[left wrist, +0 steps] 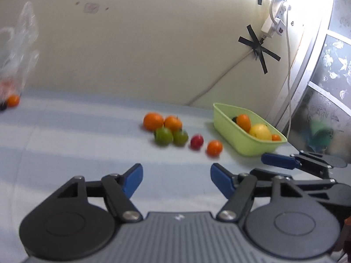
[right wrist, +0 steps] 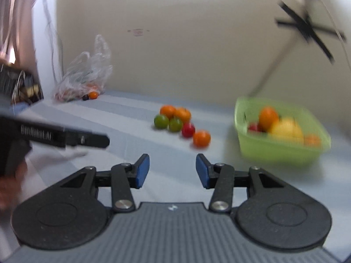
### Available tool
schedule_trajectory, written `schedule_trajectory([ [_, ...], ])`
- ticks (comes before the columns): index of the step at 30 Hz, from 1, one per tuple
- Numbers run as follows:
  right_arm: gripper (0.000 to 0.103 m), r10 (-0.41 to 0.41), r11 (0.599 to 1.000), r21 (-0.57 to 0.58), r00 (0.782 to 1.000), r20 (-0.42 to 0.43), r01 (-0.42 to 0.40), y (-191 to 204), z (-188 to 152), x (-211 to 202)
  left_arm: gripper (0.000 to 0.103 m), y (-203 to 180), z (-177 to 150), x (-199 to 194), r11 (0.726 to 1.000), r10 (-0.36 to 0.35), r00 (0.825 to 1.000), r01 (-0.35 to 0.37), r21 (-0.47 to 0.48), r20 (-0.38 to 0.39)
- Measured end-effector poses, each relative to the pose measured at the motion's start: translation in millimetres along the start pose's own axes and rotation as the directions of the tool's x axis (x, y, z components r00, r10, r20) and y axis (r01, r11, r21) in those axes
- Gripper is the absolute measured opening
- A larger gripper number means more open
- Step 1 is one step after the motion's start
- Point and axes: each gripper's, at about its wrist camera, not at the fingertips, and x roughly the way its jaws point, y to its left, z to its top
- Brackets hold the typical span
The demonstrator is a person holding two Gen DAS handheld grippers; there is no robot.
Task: Organize fruits
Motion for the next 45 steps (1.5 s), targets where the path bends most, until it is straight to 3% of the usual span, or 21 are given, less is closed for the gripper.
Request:
schedule_trajectory([
  [7, 0.049, 0.01, 0.996, -0.089, 0.999, -0.033, -0.013, -14.8, 24.1, 55.6, 0.068, 20.0, 35.9, 60.1, 0.999, -0.043, 0.999, 0.044, 0.028, -0.03],
  [13, 0.049, 0.032, 0.986, -0.161, 0.993, -0.118, -0.051, -19.0, 37.6, 99.6, 0.068, 37.9, 46.1, 91.5, 0.987, -0.161, 0.986, 0.159, -0.04, -0.053],
  [20, 0.049, 0.052, 0.978, -0.188, 0.976, -0.214, -0.093, -19.8, 36.7, 126.9, 0.068, 37.1, 45.9, 120.0, 0.987, -0.136, 0.982, 0.145, 0.072, -0.128],
  [21, 0.049, 0.053, 0.977, -0.189, 0.972, -0.23, -0.098, -21.6, 37.7, 129.8, 0.063, 37.0, 45.6, 124.2, 0.985, -0.14, 0.98, 0.152, 0.079, -0.14],
  [22, 0.048, 0.055, 0.977, -0.185, 0.967, -0.247, -0.102, -22.5, 36.8, 133.2, 0.049, 37.1, 44.8, 128.6, 0.982, -0.156, 0.975, 0.17, 0.08, -0.158],
  [24, 0.035, 0.098, 0.977, -0.158, 0.962, -0.254, -0.141, -25.4, 37.0, 134.1, 0.043, 37.6, 44.0, 129.3, 0.98, -0.167, 0.973, 0.181, 0.082, -0.157],
  [26, 0.027, 0.078, 0.979, -0.163, 0.966, -0.246, -0.12, -23.9, 37.7, 131.0, 0.029, 37.1, 40.6, 124.8, 0.98, -0.168, 0.973, 0.183, 0.082, -0.158],
  [33, 0.026, 0.093, 0.987, -0.117, 0.987, -0.128, -0.108, -13.6, 27.6, 71.3, 0.029, 28.4, 16.0, 80.4, 0.98, -0.189, 0.972, 0.197, 0.042, -0.141],
  [37, 0.026, 0.087, 0.994, -0.066, 0.994, -0.058, -0.091, -13.6, 11.7, 25.8, 0.029, 4.8, 8.1, 59.4, 0.969, -0.239, 0.963, 0.245, 0.035, -0.126],
  [42, 0.026, -0.034, 0.999, -0.03, 0.999, 0.033, 0.034, -43.3, 7.0, -2.0, 0.029, -38.0, 34.1, 69.4, 0.941, -0.328, 0.938, 0.335, 0.042, -0.113],
  [45, 0.027, -0.124, 0.992, 0.024, 0.99, 0.064, 0.123, -72.7, 7.5, -8.4, 0.029, -68.4, 54.1, 93.0, 0.933, -0.342, 0.934, 0.351, 0.078, -0.106],
])
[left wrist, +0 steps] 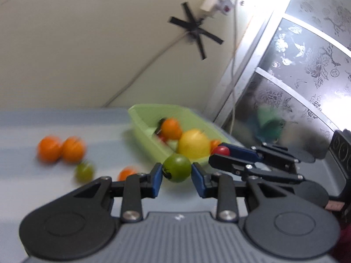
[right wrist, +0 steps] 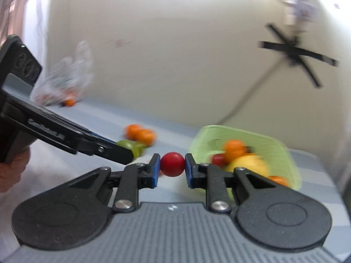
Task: Organize fruits
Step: 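Grasp a green tomato with the left gripper while the right gripper grasps a red tomato, then drop both tomatoes into the basket by opening both grippers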
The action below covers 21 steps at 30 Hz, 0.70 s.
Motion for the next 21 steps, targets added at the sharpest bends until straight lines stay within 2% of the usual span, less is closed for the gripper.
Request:
schedule_trajectory([
  [3, 0.027, -0.069, 0.996, 0.048, 0.998, 0.009, 0.069, -27.5, -2.3, 8.6, 0.029, -11.0, 19.7, 38.3, 1.0, -0.01, 1.0, 0.01, 0.01, -0.019],
  [8, 0.028, -0.081, 0.994, 0.067, 0.997, -0.006, 0.081, -42.9, -10.1, 33.1, 0.031, -19.0, 28.4, 79.8, 1.0, 0.016, 0.998, -0.015, 0.014, -0.059],
  [12, 0.028, -0.099, 0.994, 0.05, 0.995, -0.009, 0.1, -45.9, -17.3, 42.5, 0.041, -16.1, 25.3, 90.7, 0.998, 0.055, 0.995, -0.054, 0.016, -0.079],
  [16, 0.028, -0.097, 0.991, 0.089, 0.995, -0.001, 0.097, -51.8, -18.3, 39.9, 0.044, -12.1, 26.8, 81.7, 0.999, 0.043, 0.997, -0.044, -0.01, -0.071],
  [21, 0.029, -0.109, 0.991, 0.088, 0.993, 0.043, 0.105, -45.1, -9.3, 19.6, 0.044, 6.9, 35.9, 22.7, 0.996, 0.049, 0.998, -0.045, -0.081, 0.044],
])
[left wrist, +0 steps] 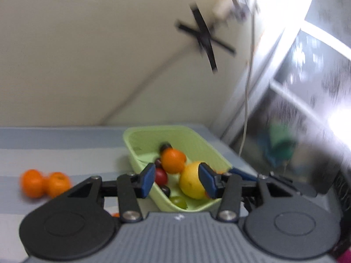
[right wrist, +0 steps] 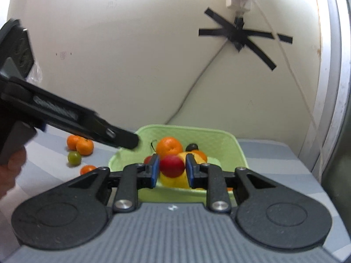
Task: Organize fruits
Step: 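Drop both tomatoes into the basket by opening both grippers, then grasp a mandarin with the left gripper while the right gripper grasps a green tomato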
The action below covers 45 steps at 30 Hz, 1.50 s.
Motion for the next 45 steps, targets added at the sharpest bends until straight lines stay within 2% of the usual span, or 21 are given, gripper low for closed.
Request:
schedule_trajectory([
  [2, 0.029, -0.001, 1.0, -0.008, 1.0, 0.019, 0.001, 4.3, 2.8, -9.7, 0.045, 12.7, 2.4, -28.0, 0.999, 0.027, 0.998, -0.025, -0.035, 0.048],
  [4, 0.034, 0.004, 1.0, -0.022, 0.999, 0.039, -0.003, 9.9, 6.3, -17.2, 0.045, 26.1, -0.5, -55.3, 0.996, 0.069, 0.994, -0.065, -0.057, 0.084],
  [5, 0.041, 0.0, 1.0, -0.027, 0.999, 0.048, 0.001, 12.5, 7.4, -19.8, 0.045, 31.8, -2.8, -66.4, 0.994, 0.092, 0.991, -0.086, -0.062, 0.095],
  [7, 0.042, 0.007, 1.0, -0.017, 0.998, 0.057, -0.006, 17.7, 10.3, -24.3, 0.045, 44.3, -8.6, -86.6, 0.988, 0.147, 0.983, -0.139, -0.072, 0.113],
  [10, 0.042, 0.079, 0.997, 0.001, 0.995, 0.055, -0.079, 30.6, 14.4, -29.1, 0.045, 68.3, -14.5, -104.2, 0.975, 0.205, 0.972, -0.192, -0.11, 0.116],
  [13, 0.042, 0.144, 0.989, -0.04, 0.989, 0.033, -0.143, 54.8, 16.2, -24.8, 0.045, 92.4, -17.8, -106.0, 0.961, 0.243, 0.964, -0.225, -0.158, 0.104],
  [17, 0.042, 0.222, 0.973, -0.051, 0.974, -0.041, -0.224, 83.5, 19.4, 4.2, 0.047, 123.8, -13.8, -88.2, 0.954, 0.218, 0.974, -0.199, -0.225, 0.066],
  [19, 0.041, 0.247, 0.968, -0.015, 0.966, -0.081, -0.249, 90.4, 24.2, 24.9, 0.052, 136.2, -10.4, -73.0, 0.948, 0.201, 0.979, -0.184, -0.259, 0.039],
  [22, 0.042, 0.283, 0.959, 0.045, 0.945, -0.162, -0.28, 94.8, 33.5, 63.8, 0.052, 143.7, -7.9, -50.3, 0.948, 0.181, 0.983, -0.174, -0.268, 0.004],
  [25, 0.042, 0.284, 0.959, 0.052, 0.931, -0.229, -0.279, 101.6, 36.0, 92.2, 0.053, 143.7, -5.6, -32.4, 0.951, 0.175, 0.985, -0.171, -0.259, -0.01],
  [26, 0.042, 0.284, 0.959, 0.05, 0.927, -0.244, -0.281, 103.7, 34.7, 97.3, 0.057, 144.3, -4.8, -27.5, 0.951, 0.177, 0.984, -0.174, -0.255, -0.014],
  [28, 0.042, 0.282, 0.958, 0.035, 0.922, -0.266, -0.283, 109.2, 31.6, 105.0, 0.058, 147.5, -3.6, -17.2, 0.95, 0.184, 0.983, -0.184, -0.252, -0.024],
  [31, 0.042, 0.272, 0.959, -0.001, 0.922, -0.275, -0.283, 119.7, 24.2, 105.6, 0.058, 153.2, -3.6, -3.1, 0.945, 0.187, 0.981, -0.192, -0.265, -0.045],
  [33, 0.042, 0.261, 0.962, -0.009, 0.922, -0.287, -0.274, 123.3, 19.3, 109.4, 0.054, 157.3, -5.5, 3.9, 0.94, 0.189, 0.98, -0.197, -0.278, -0.054],
  [34, 0.042, 0.261, 0.961, -0.006, 0.919, -0.296, -0.275, 124.6, 17.6, 112.2, 0.05, 159.6, -7.5, 7.3, 0.936, 0.19, 0.98, -0.2, -0.291, -0.063],
  [35, 0.042, 0.262, 0.961, -0.005, 0.915, -0.306, -0.277, 126.1, 16.6, 114.9, 0.039, 160.9, -10.0, 6.2, 0.933, 0.191, 0.98, -0.198, -0.301, -0.052],
  [36, 0.042, 0.26, 0.961, -0.008, 0.912, -0.317, -0.277, 128.2, 14.9, 117.2, 0.037, 161.9, -12.0, 6.8, 0.93, 0.196, 0.979, -0.202, -0.308, -0.052],
  [37, 0.042, 0.26, 0.96, -0.017, 0.91, -0.324, -0.28, 130.5, 14.4, 120.2, 0.036, 162.9, -14.6, 5.2, 0.927, 0.194, 0.98, -0.196, -0.319, -0.04],
  [39, 0.027, 0.25, 0.959, -0.049, 0.911, -0.329, -0.281, 135.6, 10.3, 120.2, 0.036, 162.6, -20.4, 0.0, 0.922, 0.195, 0.98, -0.192, -0.337, -0.024],
  [42, 0.027, 0.259, 0.956, -0.052, 0.918, -0.301, -0.288, 136.6, 9.1, 107.3, 0.035, 158.5, -27.9, -15.1, 0.91, 0.194, 0.981, -0.187, -0.37, -0.018],
  [45, 0.027, 0.265, 0.958, -0.046, 0.933, -0.245, -0.284, 130.4, 11.7, 82.2, 0.035, 147.1, -35.5, -38.5, 0.908, 0.147, 0.989, -0.125, -0.401, 0.026],
])
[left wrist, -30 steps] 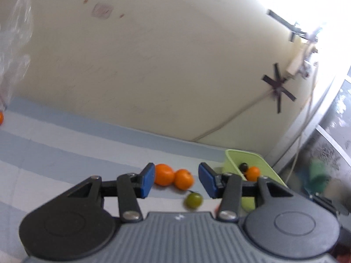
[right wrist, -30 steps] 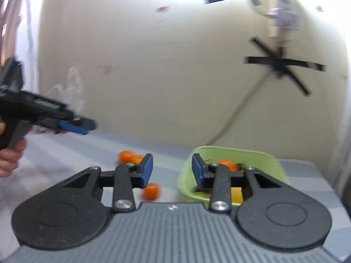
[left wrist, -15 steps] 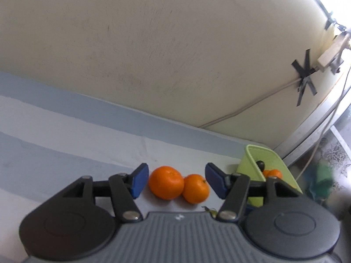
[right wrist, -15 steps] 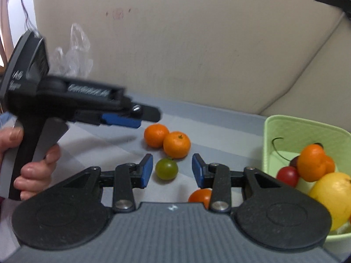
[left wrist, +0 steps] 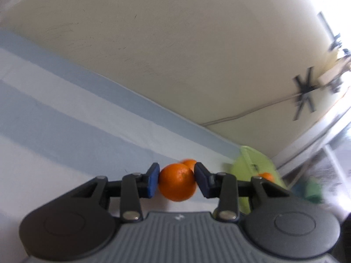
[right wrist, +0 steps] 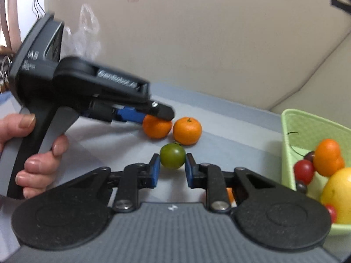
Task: Organize fruits
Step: 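Grasp a mandarin with the left gripper while the right gripper grasps a green tomato, then release the mandarin and green tomato into the basket with both grippers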
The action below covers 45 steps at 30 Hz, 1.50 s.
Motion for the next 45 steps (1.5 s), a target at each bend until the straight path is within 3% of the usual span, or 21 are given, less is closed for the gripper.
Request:
schedule_trajectory([
  [2, 0.027, 0.004, 1.0, 0.008, 1.0, 0.028, -0.004, 0.5, -6.0, -20.1, 0.035, -6.0, -12.7, -17.8, 0.999, -0.045, 0.999, 0.045, -0.013, 0.007],
  [7, 0.027, 0.026, 0.999, 0.027, 0.999, 0.041, -0.027, 2.2, -37.5, -62.2, 0.035, -29.8, -61.1, -40.5, 0.996, -0.08, 0.995, 0.082, 0.04, -0.054],
  [11, 0.027, -0.004, 0.999, 0.045, 0.999, 0.044, 0.002, 1.9, -62.9, -90.2, 0.035, -48.3, -95.2, -37.3, 0.992, -0.076, 0.992, 0.086, 0.093, -0.105],
  [15, 0.027, -0.032, 0.993, 0.118, 0.998, 0.056, 0.025, -12.3, -77.8, -111.0, 0.035, -67.2, -109.0, -25.5, 0.988, -0.051, 0.989, 0.07, 0.137, -0.139],
  [21, 0.027, -0.1, 0.981, 0.178, 0.99, 0.1, 0.081, -41.3, -77.5, -120.1, 0.035, -106.9, -80.1, -11.5, 0.975, -0.121, 0.981, 0.147, 0.168, -0.155],
  [25, 0.027, -0.209, 0.965, 0.202, 0.956, 0.206, 0.167, -76.3, -57.0, -127.7, 0.036, -151.8, -41.6, 22.7, 0.956, -0.159, 0.977, 0.188, 0.225, -0.139],
  [28, 0.027, -0.277, 0.944, 0.253, 0.927, 0.253, 0.213, -112.5, -42.1, -124.2, 0.036, -176.3, -20.9, 55.0, 0.947, -0.14, 0.983, 0.167, 0.275, -0.117],
  [31, 0.028, -0.329, 0.925, 0.276, 0.914, 0.238, 0.261, -145.4, -34.7, -106.1, 0.036, -184.0, -9.5, 85.2, 0.949, -0.092, 0.991, 0.117, 0.292, -0.098],
  [36, 0.03, -0.326, 0.908, 0.329, 0.931, 0.161, 0.261, -179.9, -35.5, -73.1, 0.036, -173.3, 2.4, 121.1, 0.962, -0.041, 0.994, 0.067, 0.263, -0.104],
  [40, 0.03, -0.335, 0.903, 0.33, 0.932, 0.14, 0.275, -183.6, -36.1, -61.7, 0.038, -172.4, 1.2, 143.4, 0.959, -0.016, 0.992, 0.05, 0.28, -0.122],
  [43, 0.054, -0.339, 0.907, 0.321, 0.925, 0.17, 0.273, -179.3, -38.4, -65.3, 0.049, -175.5, -0.9, 155.0, 0.956, 0.0, 0.991, 0.039, 0.292, -0.135],
  [45, 0.056, -0.342, 0.908, 0.319, 0.921, 0.187, 0.272, -177.0, -40.6, -69.9, 0.049, -176.2, -4.9, 155.9, 0.952, 0.014, 0.991, 0.028, 0.306, -0.134],
])
